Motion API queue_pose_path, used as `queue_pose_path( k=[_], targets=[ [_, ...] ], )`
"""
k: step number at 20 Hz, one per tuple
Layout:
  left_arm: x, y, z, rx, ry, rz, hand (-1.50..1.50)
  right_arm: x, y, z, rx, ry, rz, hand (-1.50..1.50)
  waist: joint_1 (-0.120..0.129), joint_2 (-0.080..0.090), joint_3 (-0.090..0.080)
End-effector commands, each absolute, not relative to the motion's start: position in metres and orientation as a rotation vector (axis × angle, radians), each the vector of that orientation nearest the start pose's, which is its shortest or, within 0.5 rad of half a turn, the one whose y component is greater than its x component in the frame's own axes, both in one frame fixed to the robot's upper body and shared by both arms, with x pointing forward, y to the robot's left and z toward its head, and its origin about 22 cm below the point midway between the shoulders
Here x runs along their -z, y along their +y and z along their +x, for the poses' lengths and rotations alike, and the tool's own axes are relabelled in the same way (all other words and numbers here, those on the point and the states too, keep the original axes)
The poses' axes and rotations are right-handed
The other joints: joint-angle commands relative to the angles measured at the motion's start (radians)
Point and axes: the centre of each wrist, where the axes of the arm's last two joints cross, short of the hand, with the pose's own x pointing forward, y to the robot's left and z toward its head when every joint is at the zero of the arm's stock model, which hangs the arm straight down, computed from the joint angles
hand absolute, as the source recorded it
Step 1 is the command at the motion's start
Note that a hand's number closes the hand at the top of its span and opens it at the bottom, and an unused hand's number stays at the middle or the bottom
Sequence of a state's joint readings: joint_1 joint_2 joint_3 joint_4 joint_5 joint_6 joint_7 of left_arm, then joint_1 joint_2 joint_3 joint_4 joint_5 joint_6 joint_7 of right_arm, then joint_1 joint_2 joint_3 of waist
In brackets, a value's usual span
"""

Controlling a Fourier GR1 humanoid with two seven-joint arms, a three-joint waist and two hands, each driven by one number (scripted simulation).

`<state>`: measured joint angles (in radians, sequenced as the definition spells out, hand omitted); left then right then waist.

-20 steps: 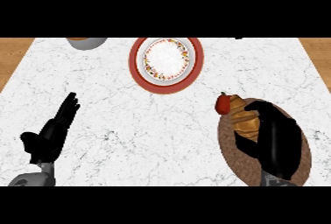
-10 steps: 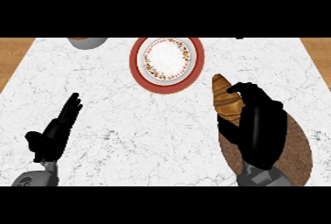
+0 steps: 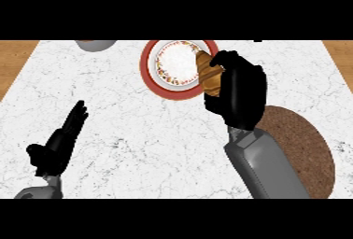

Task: Pick the croissant from the placemat and place it in the plate

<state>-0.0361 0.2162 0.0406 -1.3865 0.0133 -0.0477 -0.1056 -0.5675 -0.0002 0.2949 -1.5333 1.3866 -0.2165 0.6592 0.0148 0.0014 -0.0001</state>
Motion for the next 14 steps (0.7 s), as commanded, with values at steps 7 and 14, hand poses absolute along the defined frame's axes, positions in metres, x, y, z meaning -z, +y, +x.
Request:
queue_pose_path(
  k=[7, 14],
  targets=[
    [0.011, 0.299, 0.258, 0.179, -1.554, 0.107, 0.00, -0.130, -0.039, 0.388, -0.616, -1.660, -1.256, 1.50, 0.031, 0.008, 0.000],
    [0.026, 0.289, 0.254, 0.186, -1.527, 0.106, 0.00, -0.113, -0.036, 0.416, -0.594, -1.645, -1.246, 1.50, 0.043, 0.012, 0.000]
  ],
)
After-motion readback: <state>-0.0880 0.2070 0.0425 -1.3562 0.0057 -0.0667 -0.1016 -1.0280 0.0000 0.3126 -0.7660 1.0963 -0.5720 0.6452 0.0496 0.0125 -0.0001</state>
